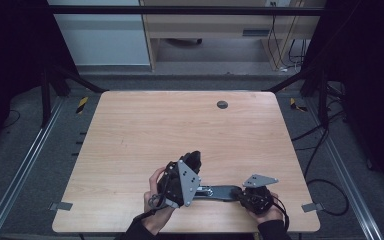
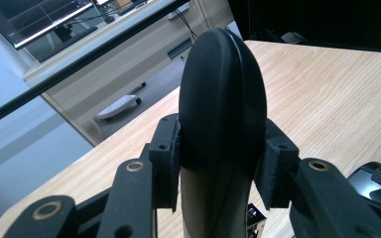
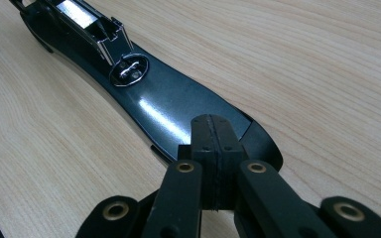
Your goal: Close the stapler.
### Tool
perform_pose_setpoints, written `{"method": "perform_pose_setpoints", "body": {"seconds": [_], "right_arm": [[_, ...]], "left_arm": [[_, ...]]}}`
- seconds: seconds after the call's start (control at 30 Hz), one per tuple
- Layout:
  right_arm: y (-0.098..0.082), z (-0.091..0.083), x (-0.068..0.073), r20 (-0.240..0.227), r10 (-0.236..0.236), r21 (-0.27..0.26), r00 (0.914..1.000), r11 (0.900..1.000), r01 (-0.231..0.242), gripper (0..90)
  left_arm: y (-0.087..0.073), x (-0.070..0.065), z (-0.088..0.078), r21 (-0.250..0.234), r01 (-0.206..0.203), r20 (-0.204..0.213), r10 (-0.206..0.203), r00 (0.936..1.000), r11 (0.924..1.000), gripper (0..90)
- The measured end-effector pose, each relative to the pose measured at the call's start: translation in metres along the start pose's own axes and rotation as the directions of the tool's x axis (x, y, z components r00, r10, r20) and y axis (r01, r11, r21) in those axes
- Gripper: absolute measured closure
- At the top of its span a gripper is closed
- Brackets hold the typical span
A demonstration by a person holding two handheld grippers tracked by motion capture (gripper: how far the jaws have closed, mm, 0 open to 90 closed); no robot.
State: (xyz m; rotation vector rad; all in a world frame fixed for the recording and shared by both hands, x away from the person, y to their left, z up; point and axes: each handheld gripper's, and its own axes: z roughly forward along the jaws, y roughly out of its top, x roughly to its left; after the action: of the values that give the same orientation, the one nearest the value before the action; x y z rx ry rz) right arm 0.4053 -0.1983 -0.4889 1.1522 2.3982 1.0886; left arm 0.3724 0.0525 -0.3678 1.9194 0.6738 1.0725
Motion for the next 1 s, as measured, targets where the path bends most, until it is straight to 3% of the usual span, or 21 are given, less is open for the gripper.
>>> {"method": "perform_pose_setpoints", "body": {"seconds": [0.5, 1.0], "right_arm": [[0.000, 0.000, 0.001, -0.005, 0.003, 0.000, 1.0000, 1.000, -0.003, 90.0], [0.000, 0.000, 0.000, -0.005, -0.002, -0.002, 1.0000, 1.000, 0.002, 90.0]], "left_arm": [[0.004, -0.025, 0.012, 0.010, -0.092, -0.021, 0.092, 0.9955, 0.9957, 58.1], [0.004, -0.041, 0.019, 0.018, -0.149, -0.030, 0.150, 0.9883, 0.9887, 57.7]]}}
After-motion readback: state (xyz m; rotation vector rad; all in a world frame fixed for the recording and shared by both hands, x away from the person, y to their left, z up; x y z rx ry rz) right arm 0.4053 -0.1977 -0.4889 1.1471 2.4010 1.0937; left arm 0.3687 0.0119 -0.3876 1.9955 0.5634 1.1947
